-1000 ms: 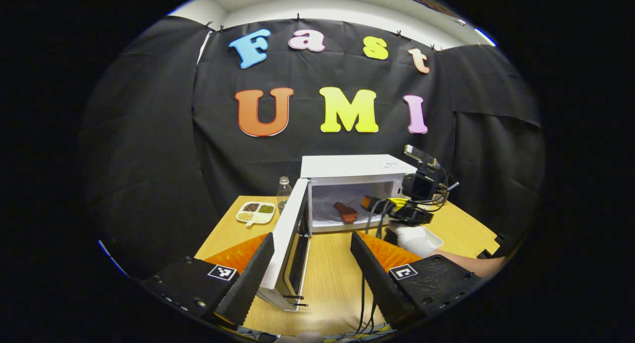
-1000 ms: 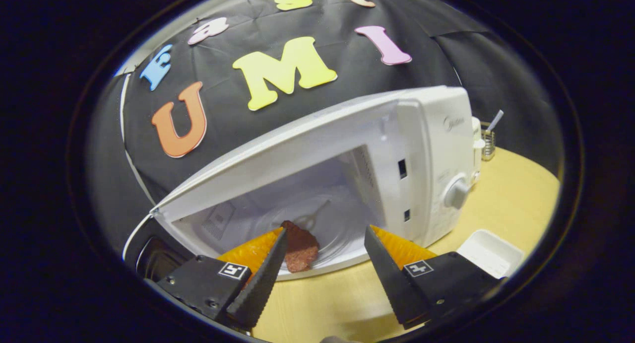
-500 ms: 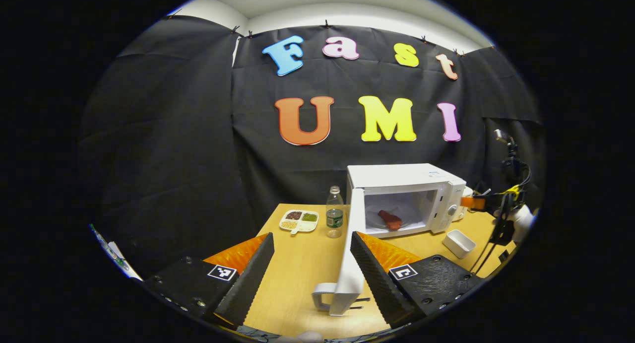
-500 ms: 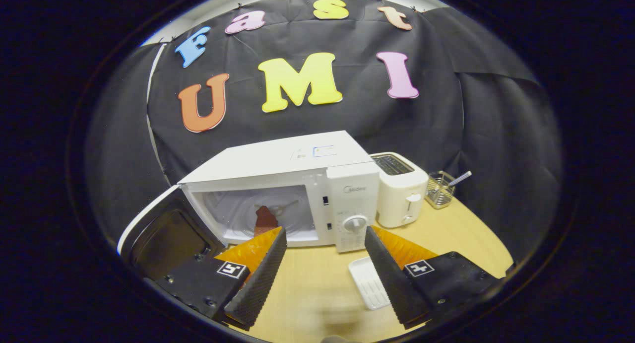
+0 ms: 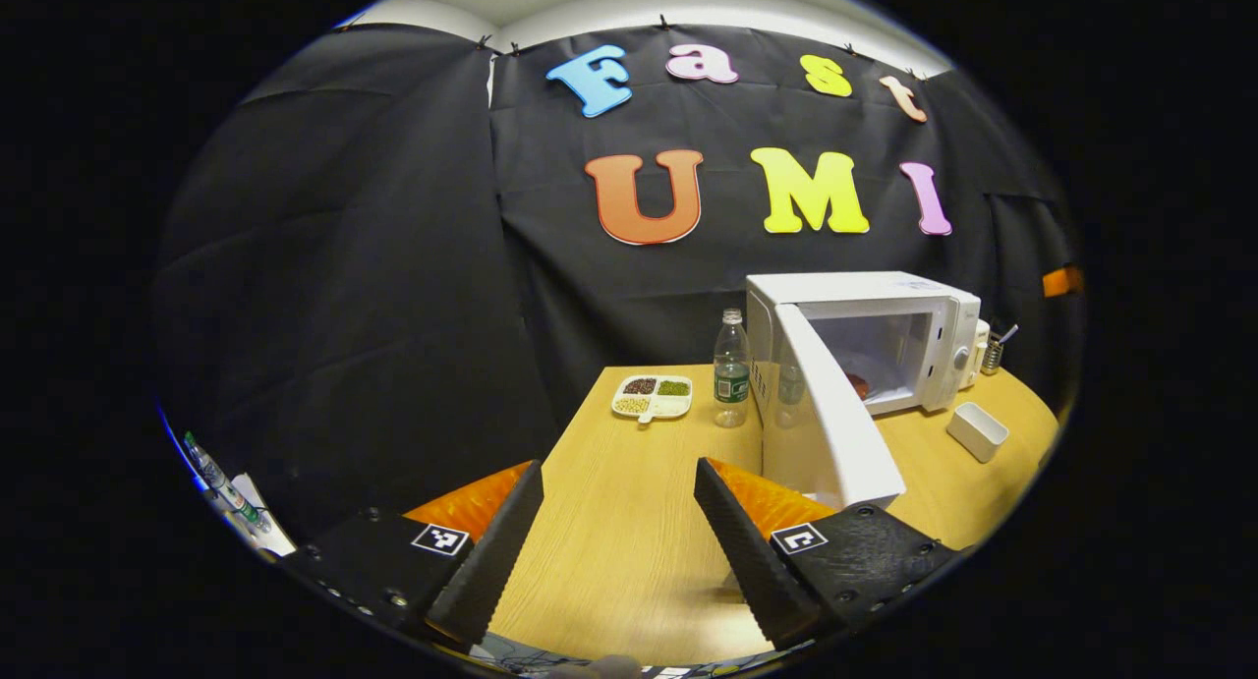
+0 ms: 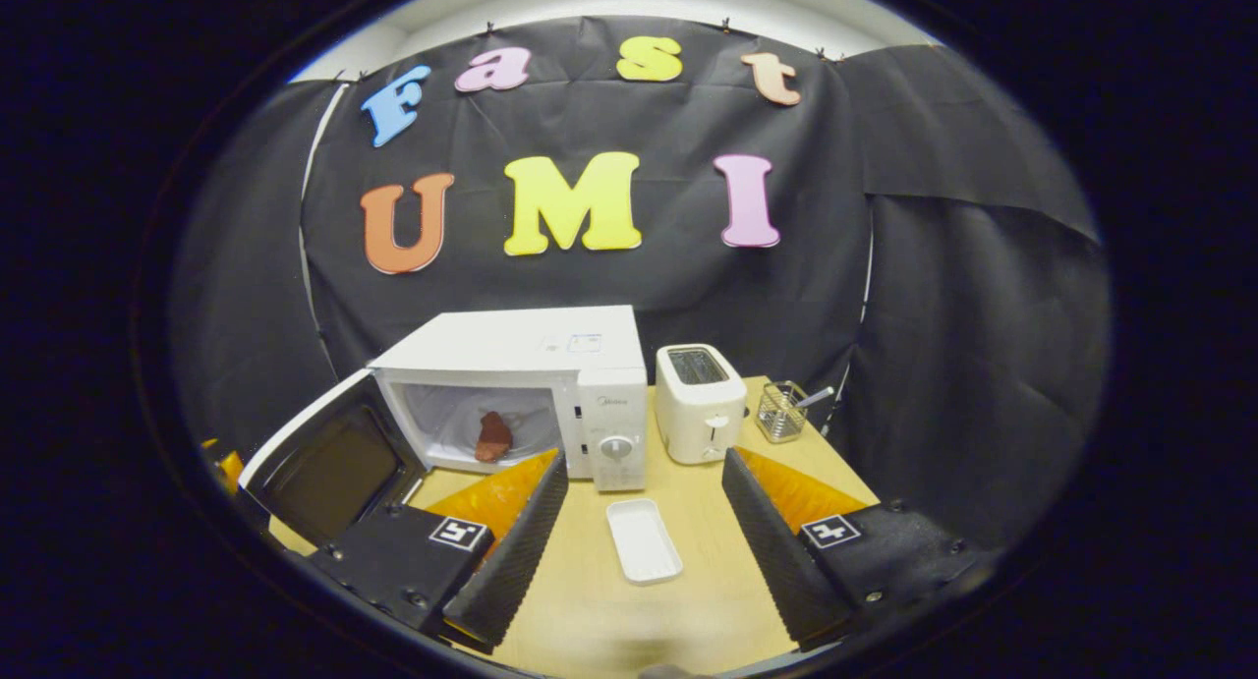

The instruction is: Open the microwave oven with the left hand, put the food in, and close the microwave oven.

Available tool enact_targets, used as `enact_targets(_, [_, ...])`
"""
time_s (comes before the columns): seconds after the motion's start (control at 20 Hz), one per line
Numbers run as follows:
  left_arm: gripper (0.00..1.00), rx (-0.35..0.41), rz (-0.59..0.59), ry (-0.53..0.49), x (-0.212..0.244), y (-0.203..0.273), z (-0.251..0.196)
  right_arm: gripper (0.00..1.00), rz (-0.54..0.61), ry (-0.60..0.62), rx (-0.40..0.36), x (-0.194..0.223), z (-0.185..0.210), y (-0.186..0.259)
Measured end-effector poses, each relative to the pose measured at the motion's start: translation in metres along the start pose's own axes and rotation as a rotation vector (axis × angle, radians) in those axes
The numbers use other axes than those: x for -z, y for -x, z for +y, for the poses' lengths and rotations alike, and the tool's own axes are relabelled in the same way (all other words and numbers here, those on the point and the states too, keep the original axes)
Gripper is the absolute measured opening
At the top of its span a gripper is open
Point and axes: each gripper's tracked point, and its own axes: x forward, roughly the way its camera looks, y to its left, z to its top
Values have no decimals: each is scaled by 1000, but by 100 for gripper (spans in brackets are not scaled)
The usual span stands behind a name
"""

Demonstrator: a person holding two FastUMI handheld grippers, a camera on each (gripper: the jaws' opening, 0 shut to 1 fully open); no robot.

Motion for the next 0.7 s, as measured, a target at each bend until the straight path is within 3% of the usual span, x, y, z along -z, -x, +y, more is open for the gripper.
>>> enact_targets(0.05, [96,4,19,-2,10,-3,-2,100,-8,0,2,-4,-4,8])
enact_targets(0.1, [89,8,33,6,19,-3,-3,100,-8,4,5,-7,-7,15])
enact_targets(0.15, [96,16,37,11,22,-4,-6,100,-10,11,3,-11,-8,20])
enact_targets(0.25, [100,14,53,17,31,-7,-11,100,-21,8,-1,-17,-11,29])
enact_targets(0.3, [93,17,50,19,32,-8,-12,100,-19,3,-1,-17,-12,30])
enact_targets(0.35, [92,46,58,28,34,-8,-21,100,-16,-4,1,-15,-14,31])
enact_targets(0.5, [31,51,66,-10,39,-10,-38,100,2,-21,11,-9,-23,32])
enact_targets(0.55, [31,28,51,-35,36,-12,-40,91,3,-26,14,-9,-25,33])
enact_targets(0.6, [17,62,40,-46,33,-14,-50,100,8,-28,20,-8,-29,34])
enact_targets(0.65, [3,85,45,-57,33,-11,-63,100,10,-31,25,-7,-33,34])
enact_targets(0.7, [0,81,38,-84,32,-14,-65,100,13,-33,32,-6,-38,35])
